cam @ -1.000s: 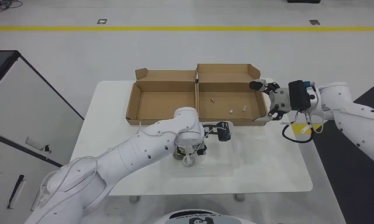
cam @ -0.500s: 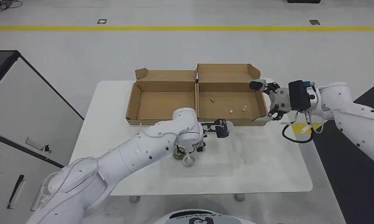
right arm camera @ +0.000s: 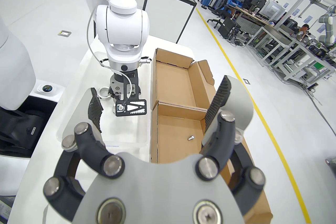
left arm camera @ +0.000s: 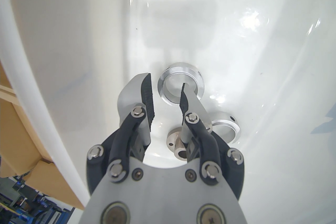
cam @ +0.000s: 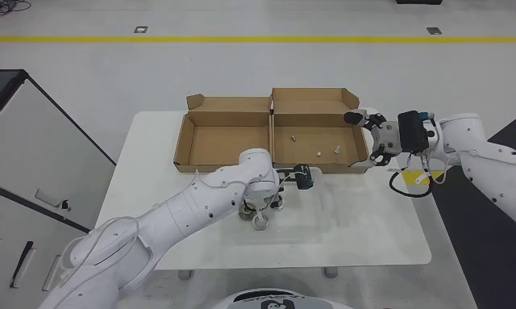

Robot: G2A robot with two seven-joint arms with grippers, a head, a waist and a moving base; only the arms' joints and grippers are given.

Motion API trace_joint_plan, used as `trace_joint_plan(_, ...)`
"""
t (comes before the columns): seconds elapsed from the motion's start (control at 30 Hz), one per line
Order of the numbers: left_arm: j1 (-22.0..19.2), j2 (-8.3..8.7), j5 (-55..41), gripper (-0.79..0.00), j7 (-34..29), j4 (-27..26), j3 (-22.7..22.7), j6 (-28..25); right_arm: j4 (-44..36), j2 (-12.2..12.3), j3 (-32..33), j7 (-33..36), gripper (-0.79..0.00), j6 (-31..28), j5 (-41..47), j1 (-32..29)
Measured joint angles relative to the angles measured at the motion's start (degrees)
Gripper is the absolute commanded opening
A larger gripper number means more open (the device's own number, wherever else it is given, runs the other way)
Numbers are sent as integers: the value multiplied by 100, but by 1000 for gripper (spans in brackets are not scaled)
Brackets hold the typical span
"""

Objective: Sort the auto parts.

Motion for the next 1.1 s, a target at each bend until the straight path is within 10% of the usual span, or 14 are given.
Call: trace_joint_plan(1.1, -68, -318, 33, -560, 8, 574, 80, -23, 0, 0, 0, 0, 0, 0, 0, 0)
